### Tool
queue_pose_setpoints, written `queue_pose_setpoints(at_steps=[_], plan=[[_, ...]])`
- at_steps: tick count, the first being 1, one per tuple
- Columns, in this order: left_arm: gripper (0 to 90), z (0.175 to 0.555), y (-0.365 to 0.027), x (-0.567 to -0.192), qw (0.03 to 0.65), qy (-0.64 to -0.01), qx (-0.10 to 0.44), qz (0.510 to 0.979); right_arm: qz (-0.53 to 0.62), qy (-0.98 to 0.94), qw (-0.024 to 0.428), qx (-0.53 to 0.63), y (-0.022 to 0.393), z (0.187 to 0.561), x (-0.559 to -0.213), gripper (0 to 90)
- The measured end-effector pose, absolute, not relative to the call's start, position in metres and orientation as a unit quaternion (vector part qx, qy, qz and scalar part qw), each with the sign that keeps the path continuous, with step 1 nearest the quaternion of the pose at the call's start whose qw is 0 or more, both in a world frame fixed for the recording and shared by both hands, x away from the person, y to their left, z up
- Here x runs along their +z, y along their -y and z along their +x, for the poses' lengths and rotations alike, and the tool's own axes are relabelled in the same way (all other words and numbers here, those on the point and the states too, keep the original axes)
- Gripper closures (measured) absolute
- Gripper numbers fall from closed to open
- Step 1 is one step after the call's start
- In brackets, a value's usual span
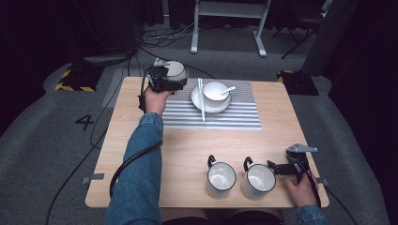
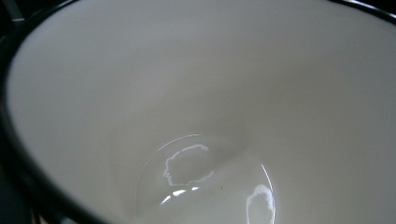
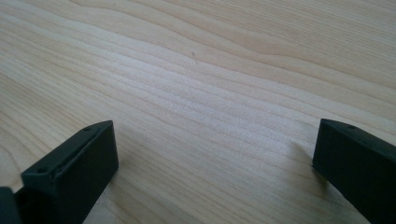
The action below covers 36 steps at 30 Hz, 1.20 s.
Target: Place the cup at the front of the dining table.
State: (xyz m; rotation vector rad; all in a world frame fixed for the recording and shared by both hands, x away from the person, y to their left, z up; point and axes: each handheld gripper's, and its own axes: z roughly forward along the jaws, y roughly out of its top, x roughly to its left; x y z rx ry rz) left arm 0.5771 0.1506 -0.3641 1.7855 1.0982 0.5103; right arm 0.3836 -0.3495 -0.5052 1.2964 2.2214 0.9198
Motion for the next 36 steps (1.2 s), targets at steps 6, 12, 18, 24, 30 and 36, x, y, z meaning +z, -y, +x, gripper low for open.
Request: queue_pose_setpoints(at_steps=[6,12,18,24,30,36], plan=[[3.1,0.585,-0.147,-0.385,0.458,-0.461,0.195,0.734,0.465,-0.796,0.204,0.33,0.35,0.384,-0.505,0.3],[3.1,0.586,-0.146,-0.409,0.457,-0.478,0.177,0.729,0.464,-0.796,0.204,0.33,0.349,0.384,-0.505,0.3],[3.1,0.587,-0.145,-0.425,0.45,-0.49,0.169,0.727,0.464,-0.796,0.204,0.33,0.35,0.384,-0.505,0.3],[3.1,0.587,-0.138,-0.444,0.432,-0.492,0.165,0.737,0.464,-0.796,0.204,0.33,0.35,0.384,-0.505,0.3],[3.1,0.588,-0.134,-0.462,0.422,-0.504,0.145,0.739,0.464,-0.796,0.204,0.33,0.349,0.384,-0.505,0.3],[3.1,0.584,-0.125,-0.472,0.416,-0.498,0.146,0.746,0.464,-0.796,0.204,0.33,0.35,0.384,-0.505,0.3]])
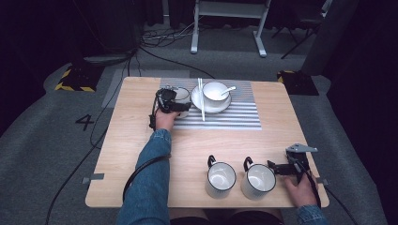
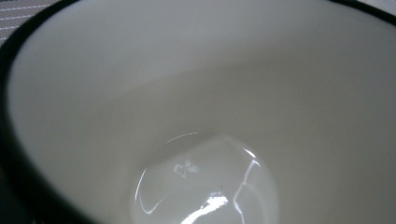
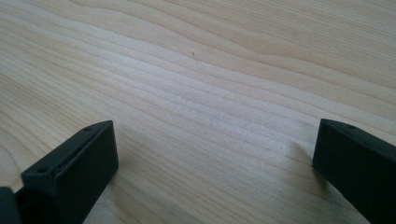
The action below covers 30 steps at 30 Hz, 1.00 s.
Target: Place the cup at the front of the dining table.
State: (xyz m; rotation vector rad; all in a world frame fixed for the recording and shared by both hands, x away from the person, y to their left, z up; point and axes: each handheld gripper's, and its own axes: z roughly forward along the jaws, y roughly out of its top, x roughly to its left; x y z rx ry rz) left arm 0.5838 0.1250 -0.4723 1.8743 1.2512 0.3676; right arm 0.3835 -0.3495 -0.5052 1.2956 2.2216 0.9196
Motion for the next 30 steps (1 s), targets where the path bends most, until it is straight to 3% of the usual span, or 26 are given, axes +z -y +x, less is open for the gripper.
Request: queue_pose_setpoints(at_steps=[8,23,27,30], plan=[[3.0,0.577,-0.124,-0.481,0.43,-0.488,0.153,0.744,0.464,-0.796,0.205,0.329,0.349,0.383,-0.505,0.4],[2.7,0.561,-0.117,-0.488,0.411,-0.454,0.215,0.761,0.465,-0.796,0.205,0.329,0.349,0.383,-0.505,0.5],[2.0,0.561,-0.117,-0.488,0.41,-0.465,0.209,0.756,0.465,-0.796,0.206,0.329,0.349,0.383,-0.505,0.5],[0.0,0.561,-0.117,-0.486,0.414,-0.499,0.176,0.741,0.465,-0.796,0.205,0.329,0.349,0.383,-0.505,0.5]])
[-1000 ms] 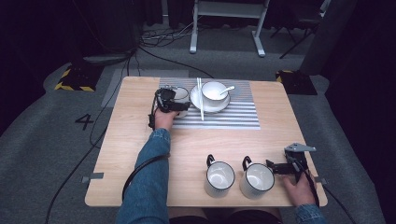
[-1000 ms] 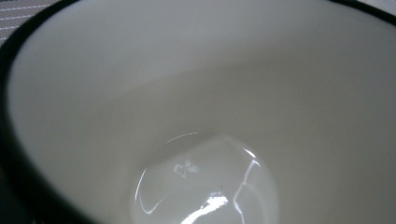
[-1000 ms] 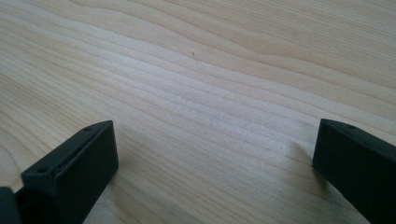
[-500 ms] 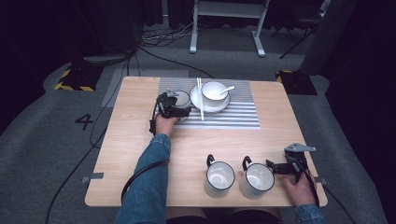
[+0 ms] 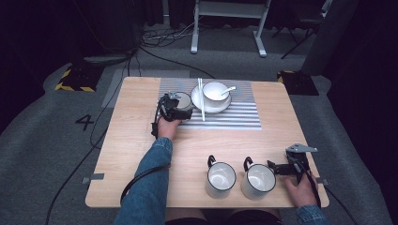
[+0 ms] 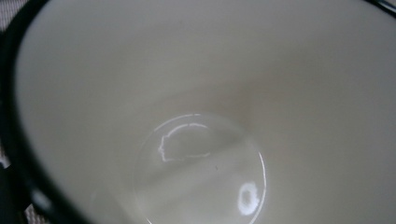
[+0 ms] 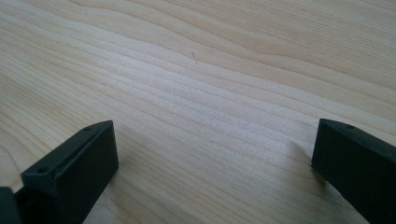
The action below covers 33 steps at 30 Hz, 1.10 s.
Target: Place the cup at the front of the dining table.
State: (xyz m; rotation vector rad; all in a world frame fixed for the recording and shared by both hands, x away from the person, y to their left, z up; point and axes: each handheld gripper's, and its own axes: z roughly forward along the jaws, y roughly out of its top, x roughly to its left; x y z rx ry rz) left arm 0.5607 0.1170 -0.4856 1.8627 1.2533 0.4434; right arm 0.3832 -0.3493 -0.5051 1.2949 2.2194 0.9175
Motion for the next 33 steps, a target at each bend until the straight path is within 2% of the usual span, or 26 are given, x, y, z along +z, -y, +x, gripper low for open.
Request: queue_pose_setpoints(at_steps=[5,14,33], plan=[[0.0,0.554,-0.117,-0.477,0.397,-0.521,0.174,0.735,0.465,-0.796,0.205,0.329,0.349,0.383,-0.505,0.5],[0.0,0.527,-0.129,-0.449,0.43,-0.516,0.169,0.721,0.464,-0.796,0.205,0.329,0.349,0.383,-0.505,0.5],[1.0,0.459,-0.13,-0.375,0.48,-0.423,0.16,0.752,0.464,-0.796,0.206,0.329,0.349,0.383,-0.505,0.5]])
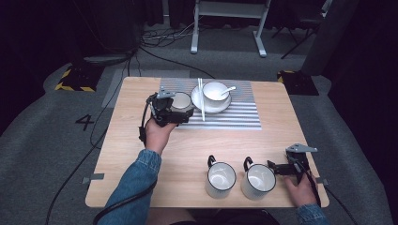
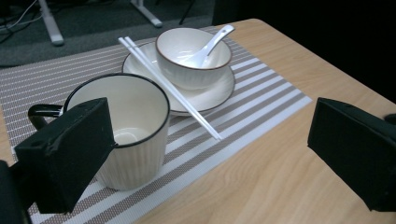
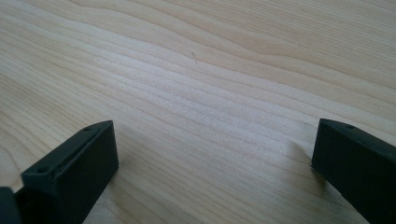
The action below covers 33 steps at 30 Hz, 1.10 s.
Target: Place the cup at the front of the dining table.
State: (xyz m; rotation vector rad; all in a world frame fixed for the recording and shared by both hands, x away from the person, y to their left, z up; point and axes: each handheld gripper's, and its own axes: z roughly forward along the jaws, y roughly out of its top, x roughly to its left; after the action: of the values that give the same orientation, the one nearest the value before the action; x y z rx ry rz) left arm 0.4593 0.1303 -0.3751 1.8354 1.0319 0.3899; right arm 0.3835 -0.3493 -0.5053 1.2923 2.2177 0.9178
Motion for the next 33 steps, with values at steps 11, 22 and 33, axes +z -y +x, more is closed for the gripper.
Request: queue_pose_setpoints(at_steps=[11,22,33], plan=[[2.2,0.411,-0.14,-0.36,0.491,-0.402,0.163,0.755,0.464,-0.796,0.206,0.329,0.349,0.384,-0.505,0.5],[3.2,0.384,-0.145,-0.358,0.479,-0.391,0.167,0.768,0.464,-0.796,0.206,0.329,0.349,0.383,-0.505,0.5],[3.1,0.369,-0.168,-0.371,0.445,-0.39,0.182,0.785,0.463,-0.797,0.208,0.328,0.35,0.383,-0.505,0.6]])
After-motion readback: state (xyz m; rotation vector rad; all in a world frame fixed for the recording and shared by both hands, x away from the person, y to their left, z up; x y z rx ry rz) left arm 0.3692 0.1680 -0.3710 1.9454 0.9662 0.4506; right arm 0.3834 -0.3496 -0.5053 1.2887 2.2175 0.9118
